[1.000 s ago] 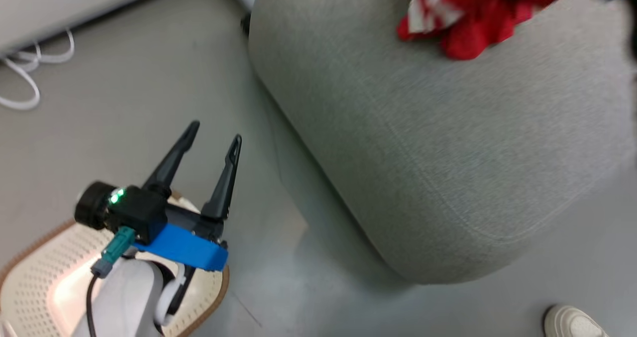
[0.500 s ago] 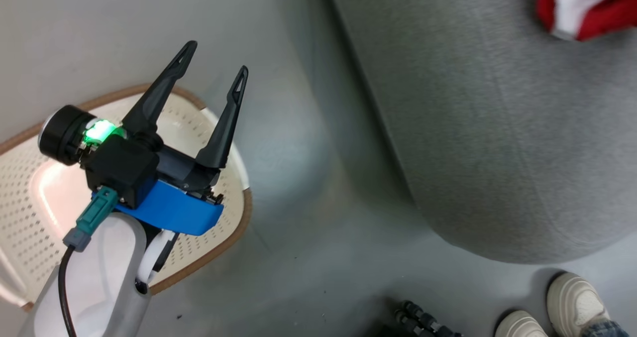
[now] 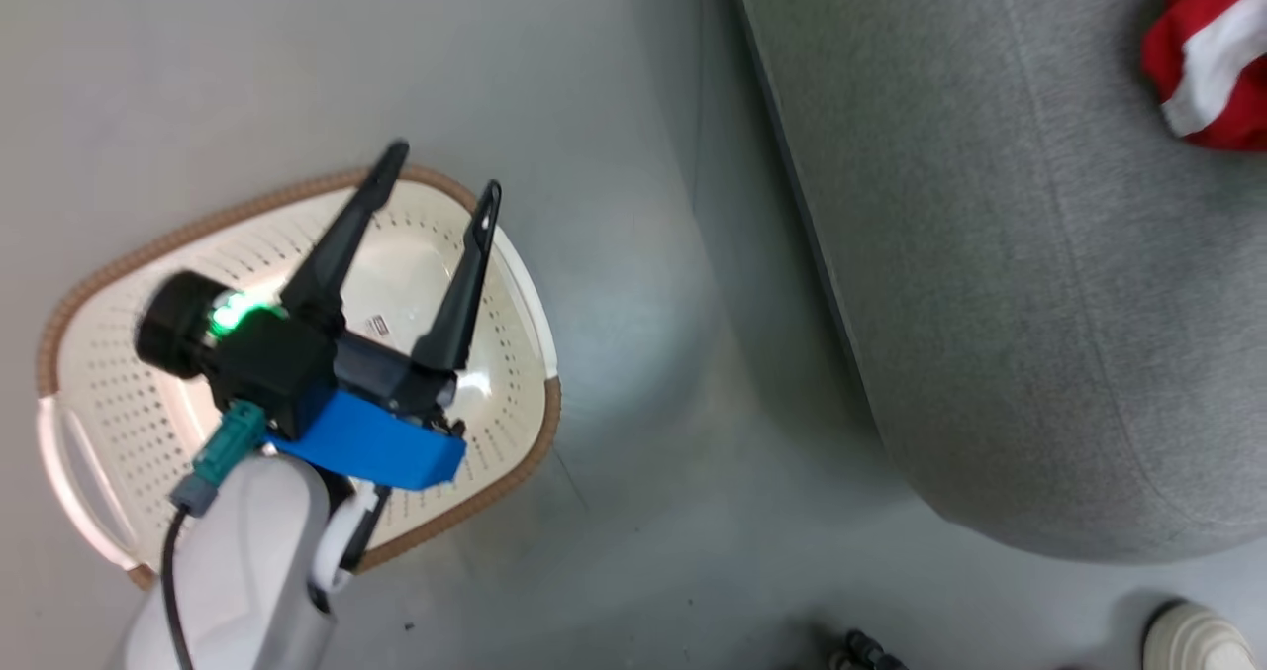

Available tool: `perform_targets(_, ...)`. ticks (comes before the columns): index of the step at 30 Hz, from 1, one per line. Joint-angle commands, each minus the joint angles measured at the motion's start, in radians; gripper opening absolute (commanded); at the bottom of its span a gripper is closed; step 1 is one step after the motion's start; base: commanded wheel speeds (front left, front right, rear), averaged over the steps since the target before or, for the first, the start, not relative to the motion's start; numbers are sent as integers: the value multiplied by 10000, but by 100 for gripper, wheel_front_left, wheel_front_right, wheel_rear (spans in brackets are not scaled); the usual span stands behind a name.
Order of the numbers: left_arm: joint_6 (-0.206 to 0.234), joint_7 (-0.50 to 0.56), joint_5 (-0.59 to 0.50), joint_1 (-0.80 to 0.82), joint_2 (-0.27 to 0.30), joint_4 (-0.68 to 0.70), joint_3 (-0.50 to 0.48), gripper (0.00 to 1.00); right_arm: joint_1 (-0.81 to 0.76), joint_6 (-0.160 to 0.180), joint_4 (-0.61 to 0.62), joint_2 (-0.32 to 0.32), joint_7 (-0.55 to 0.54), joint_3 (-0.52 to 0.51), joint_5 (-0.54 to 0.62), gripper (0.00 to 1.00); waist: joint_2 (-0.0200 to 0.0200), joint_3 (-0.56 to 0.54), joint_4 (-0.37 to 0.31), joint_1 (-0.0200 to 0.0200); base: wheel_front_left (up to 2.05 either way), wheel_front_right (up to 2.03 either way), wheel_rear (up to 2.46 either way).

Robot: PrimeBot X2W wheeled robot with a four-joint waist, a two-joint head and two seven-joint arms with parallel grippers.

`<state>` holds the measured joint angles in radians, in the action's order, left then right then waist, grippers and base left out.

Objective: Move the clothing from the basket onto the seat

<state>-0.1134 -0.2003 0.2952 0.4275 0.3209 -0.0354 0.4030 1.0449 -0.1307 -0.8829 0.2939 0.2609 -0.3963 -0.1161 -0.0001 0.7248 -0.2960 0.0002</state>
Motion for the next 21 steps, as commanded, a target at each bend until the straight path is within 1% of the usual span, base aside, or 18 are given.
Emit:
perform_targets(1, 28, -66, 54, -81, -59, -44, 26, 100, -177, -1, -21, 36, 41, 33, 35, 93, 1, -642, 129, -2, 0, 0, 0)
perform_targets(2, 19, -171, 146, -183, -160, -284, 71, 100, -315, -1, -104, -1, 42, 147, 91, 100, 1, -989, 173, -2, 0, 0, 0)
perform_targets(5, -20, -442, 393, -539, -495, -967, 158, 100, -737, -1, -314, -56, 16, 642, 196, 100, 1, -2049, 313, -2, 0, 0, 0)
perform_targets(7, -56, -555, 543, -821, -706, -1432, 226, 100, -1021, -1, -370, 82, -31, 1029, 297, 100, 1, -2763, 389, -2, 0, 0, 0)
perform_targets(11, -98, -648, 871, -1441, -1148, -2052, 57, 100, -1579, -1, -242, 92, -180, 1909, 252, 100, 1, -4082, 522, -2, 0, 0, 0)
perform_targets(17, -124, -657, 959, -2653, -1761, -1919, -809, 100, -2831, -1, 610, -106, -351, 3153, -425, 100, 1, -5521, 856, -2, 0, 0, 0)
perform_targets(21, -161, -657, 790, -3424, -1986, -1778, -1429, 100, -3924, -1, 1521, -292, -507, 3862, -810, 100, 1, -6176, 1172, -2, 0, 0, 0)
